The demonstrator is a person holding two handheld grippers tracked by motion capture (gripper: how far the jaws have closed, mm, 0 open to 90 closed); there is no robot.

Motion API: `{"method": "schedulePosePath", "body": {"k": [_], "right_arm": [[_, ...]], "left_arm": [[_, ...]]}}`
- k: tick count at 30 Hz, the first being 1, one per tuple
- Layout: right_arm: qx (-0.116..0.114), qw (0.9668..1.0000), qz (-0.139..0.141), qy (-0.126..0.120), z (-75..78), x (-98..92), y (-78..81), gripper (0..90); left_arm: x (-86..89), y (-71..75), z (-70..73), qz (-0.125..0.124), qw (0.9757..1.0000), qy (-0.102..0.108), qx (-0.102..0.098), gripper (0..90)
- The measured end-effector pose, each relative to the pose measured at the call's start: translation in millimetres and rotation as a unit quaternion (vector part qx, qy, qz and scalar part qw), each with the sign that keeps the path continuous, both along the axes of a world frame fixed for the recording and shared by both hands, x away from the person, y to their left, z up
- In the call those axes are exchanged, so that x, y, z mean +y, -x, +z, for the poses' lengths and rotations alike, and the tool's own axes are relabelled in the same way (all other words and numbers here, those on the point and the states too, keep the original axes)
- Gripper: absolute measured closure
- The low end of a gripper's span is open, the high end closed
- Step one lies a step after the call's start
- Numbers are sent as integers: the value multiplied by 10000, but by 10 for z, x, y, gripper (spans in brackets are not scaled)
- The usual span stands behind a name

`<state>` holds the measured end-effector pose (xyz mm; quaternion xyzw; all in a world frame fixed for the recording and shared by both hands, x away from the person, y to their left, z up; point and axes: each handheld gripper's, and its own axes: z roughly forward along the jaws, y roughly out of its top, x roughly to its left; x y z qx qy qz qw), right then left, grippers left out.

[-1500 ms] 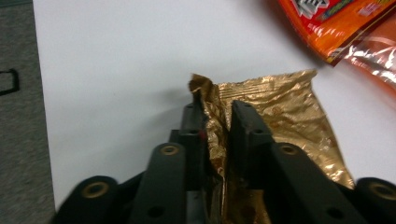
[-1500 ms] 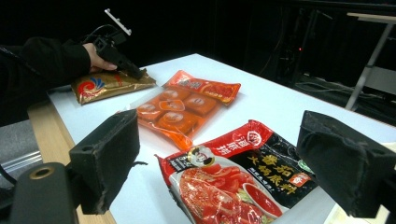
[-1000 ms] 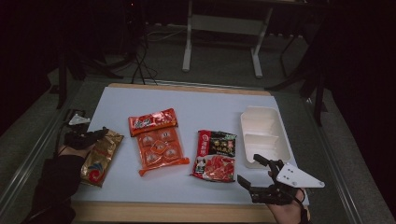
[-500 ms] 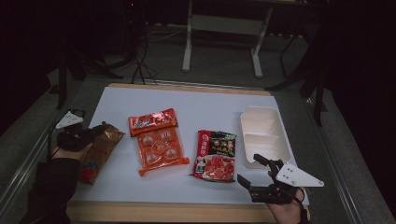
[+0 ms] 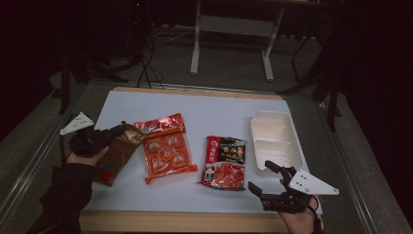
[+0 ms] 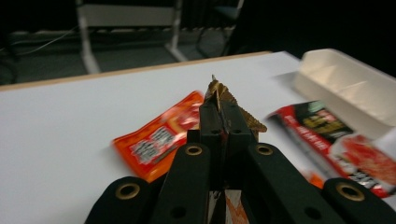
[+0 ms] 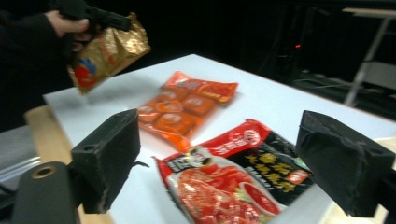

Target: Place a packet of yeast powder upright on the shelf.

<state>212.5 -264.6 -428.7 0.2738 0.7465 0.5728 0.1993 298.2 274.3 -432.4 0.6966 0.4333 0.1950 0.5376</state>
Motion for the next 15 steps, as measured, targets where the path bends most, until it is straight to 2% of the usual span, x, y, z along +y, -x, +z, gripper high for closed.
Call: {"method": "schedulePosePath", "body": {"k": [2, 4, 7, 10, 11, 12, 15], "right_arm": [[29, 10000, -5, -1, -1, 6, -1, 101], [90, 10000, -11, 42, -3, 17, -12, 94], [161, 9998, -8, 93, -5, 39, -20, 94], [88, 9998, 19, 153, 4, 55, -10, 94], [88, 9998, 19, 153, 4, 55, -10, 94], [21, 9999, 33, 133, 26, 53, -3, 96], [-33, 10000, 18, 43, 58, 38, 4, 117]], "left_arm": [[-65, 18, 15, -122, 9998, 134, -86, 900], [-142, 39, 40, -218, 9995, 174, -154, 900], [-259, 68, 77, -414, 9981, 348, -299, 900], [-396, 87, 109, -630, 9962, 512, -328, 900], [-396, 87, 109, -630, 9962, 512, -328, 900], [-499, 107, 125, -730, 9947, 638, -354, 900], [-645, 141, 146, -943, 9900, 957, -423, 900]]}}
